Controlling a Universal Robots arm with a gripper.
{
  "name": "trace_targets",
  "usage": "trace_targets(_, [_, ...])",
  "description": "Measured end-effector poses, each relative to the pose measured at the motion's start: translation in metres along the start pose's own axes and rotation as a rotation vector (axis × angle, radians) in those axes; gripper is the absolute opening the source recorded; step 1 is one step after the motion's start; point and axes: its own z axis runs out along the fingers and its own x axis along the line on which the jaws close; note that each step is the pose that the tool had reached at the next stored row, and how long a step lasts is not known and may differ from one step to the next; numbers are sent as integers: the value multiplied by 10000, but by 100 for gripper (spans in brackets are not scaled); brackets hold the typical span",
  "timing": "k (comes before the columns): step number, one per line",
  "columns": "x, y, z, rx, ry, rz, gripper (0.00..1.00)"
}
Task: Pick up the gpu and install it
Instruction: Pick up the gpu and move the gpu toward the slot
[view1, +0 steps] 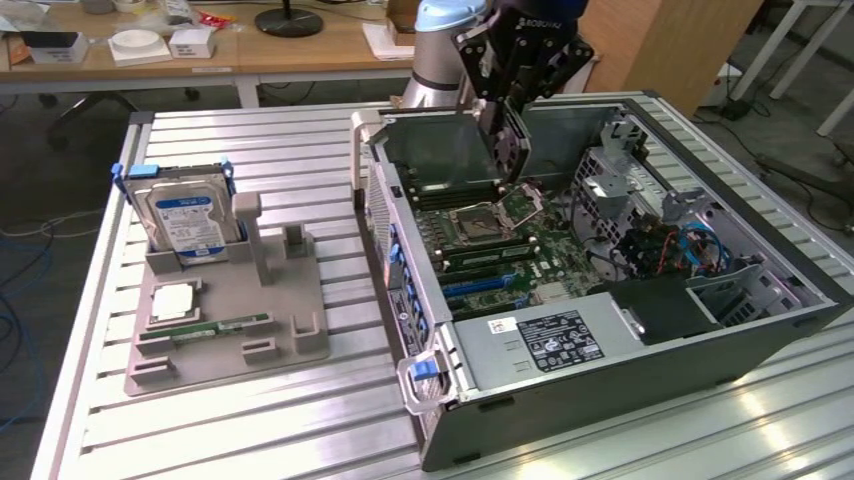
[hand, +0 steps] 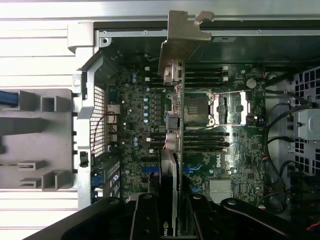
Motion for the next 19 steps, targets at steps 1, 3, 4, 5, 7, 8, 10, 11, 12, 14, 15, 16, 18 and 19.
trace_targets(1, [-6,0,0,0,0,0,26])
trace_targets(3, [-17,0,0,0,0,0,26])
trace_targets(4, [-23,1,-1,0,0,0,26])
trace_targets(5, [-29,1,-1,0,0,-1,26])
trace_targets(7, [-41,1,-1,0,0,0,26])
trace_targets(8, [-47,1,-1,0,0,-1,26])
trace_targets(10, [-58,2,-1,0,0,-1,26])
trace_targets(11, [-63,2,-1,-1,0,-1,26])
trace_targets(12, [-68,2,-1,-1,0,0,26])
trace_targets(14, [-81,2,-2,0,0,-1,26])
trace_targets(15, [-86,3,-2,0,0,0,26])
trace_targets(16, [-92,3,-2,0,0,-1,26])
trace_targets(18, [-103,3,-3,0,1,0,26])
trace_targets(19, [-109,3,-3,0,0,0,26])
